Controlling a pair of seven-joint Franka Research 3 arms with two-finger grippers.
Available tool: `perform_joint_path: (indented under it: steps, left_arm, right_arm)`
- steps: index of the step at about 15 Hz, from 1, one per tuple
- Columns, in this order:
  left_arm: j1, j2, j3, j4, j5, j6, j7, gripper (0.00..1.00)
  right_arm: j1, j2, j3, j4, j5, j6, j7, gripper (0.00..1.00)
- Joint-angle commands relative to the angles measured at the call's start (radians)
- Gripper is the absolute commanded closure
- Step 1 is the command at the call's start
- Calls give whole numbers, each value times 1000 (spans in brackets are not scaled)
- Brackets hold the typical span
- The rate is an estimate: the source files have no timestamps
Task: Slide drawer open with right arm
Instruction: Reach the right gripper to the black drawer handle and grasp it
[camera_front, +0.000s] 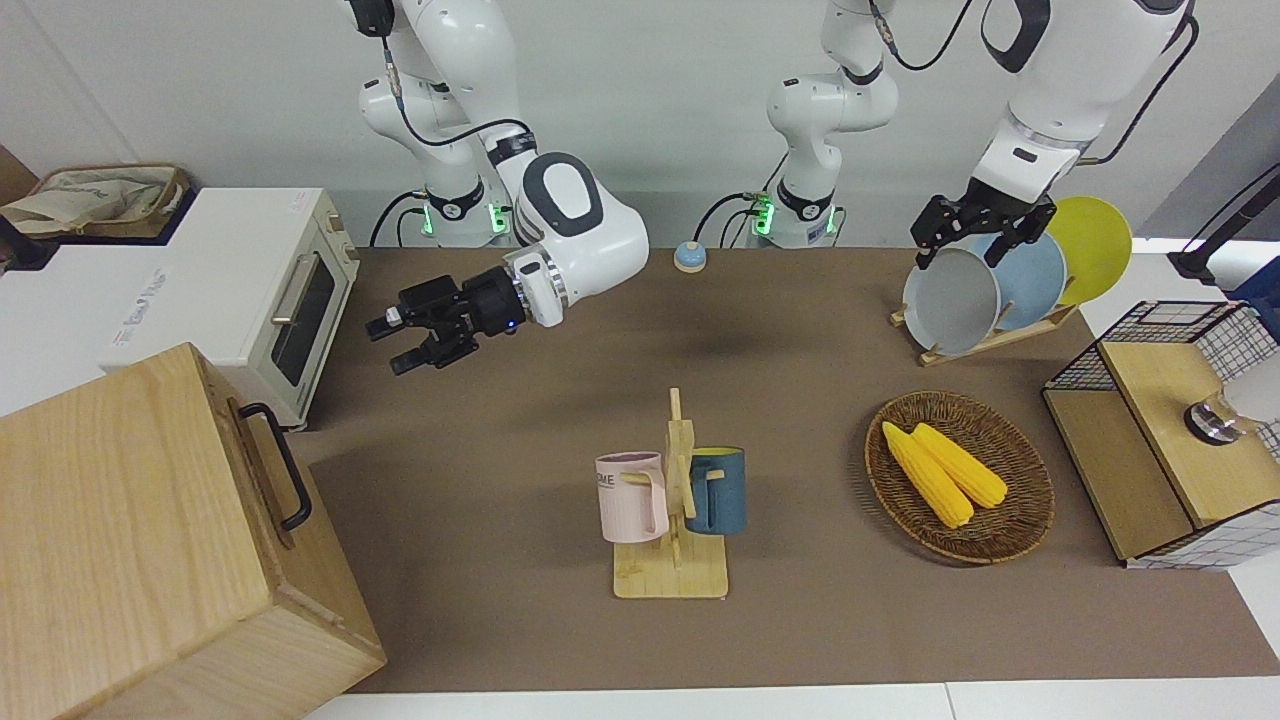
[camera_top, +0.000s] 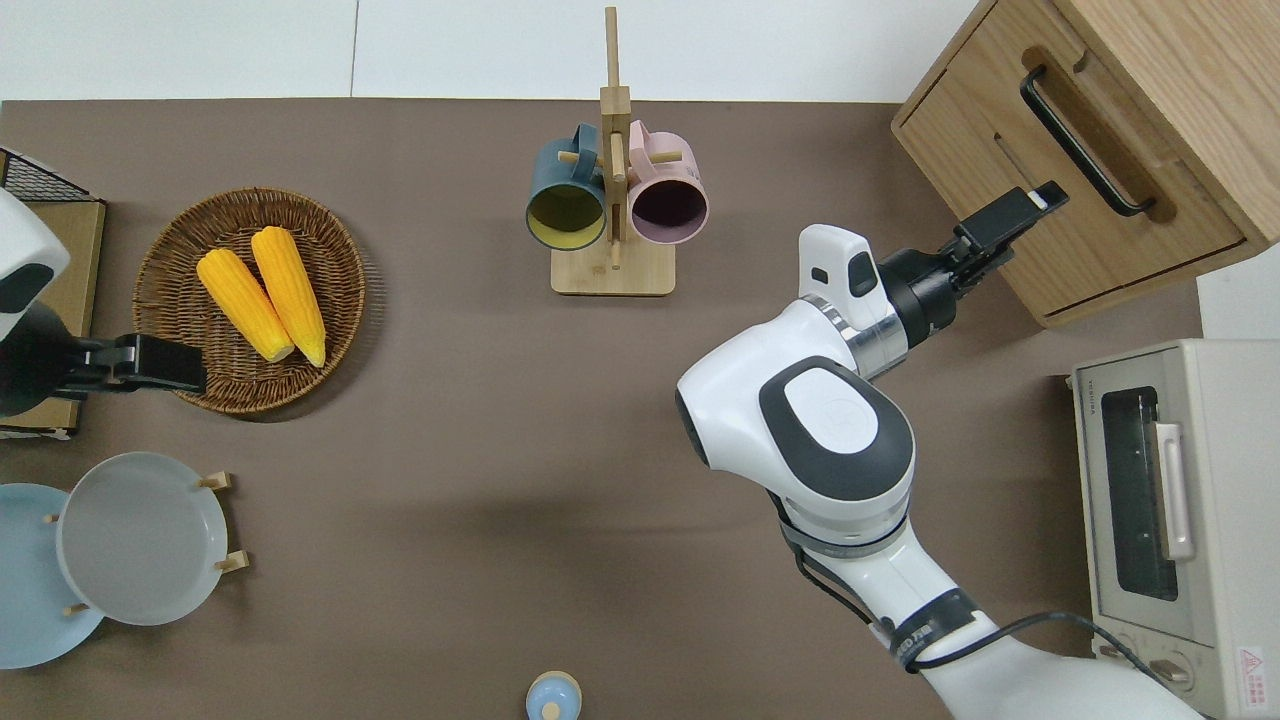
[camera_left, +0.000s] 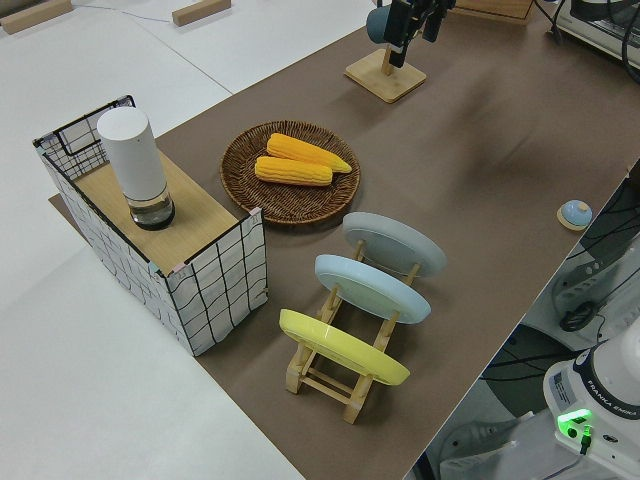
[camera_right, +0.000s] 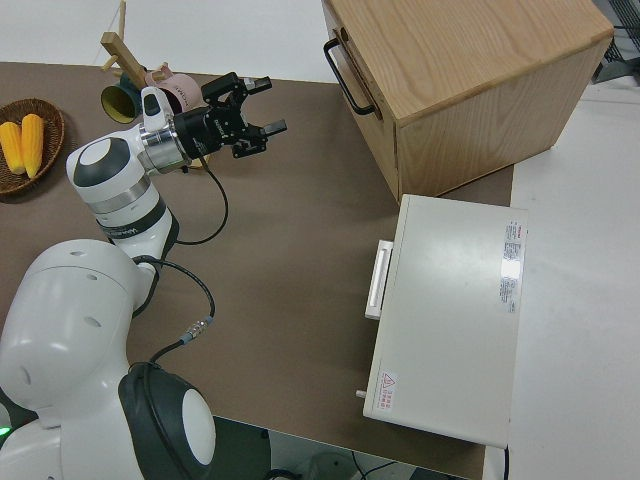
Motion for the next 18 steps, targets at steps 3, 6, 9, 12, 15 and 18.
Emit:
perform_joint_path:
  steps: [3, 6, 9, 12, 15, 18]
  left_arm:
    - [-6, -7, 4, 1, 13, -5, 6, 2]
    - [-6, -7, 2, 1, 13, -5, 5, 2]
    - [-5, -7, 4, 1, 13, -5, 5, 5]
    - [-5, -9, 2, 1, 13, -5, 6, 2]
    - [-5, -7, 4, 1, 13, -5, 6, 5]
    - [-5, -9, 4, 1, 13, -5, 6, 2]
  right_arm:
    - [-18, 7, -74, -14, -102, 124, -7, 19]
    - [-27, 11, -112, -14, -128, 189, 24, 19]
    - [-27, 18, -160, -14, -134, 255, 61, 19]
    - [-27, 25, -185, -14, -134, 298, 111, 23]
    - [-27, 36, -194, -14, -144, 313, 160, 38]
    - [-29, 56, -205, -14, -188, 316, 228, 44]
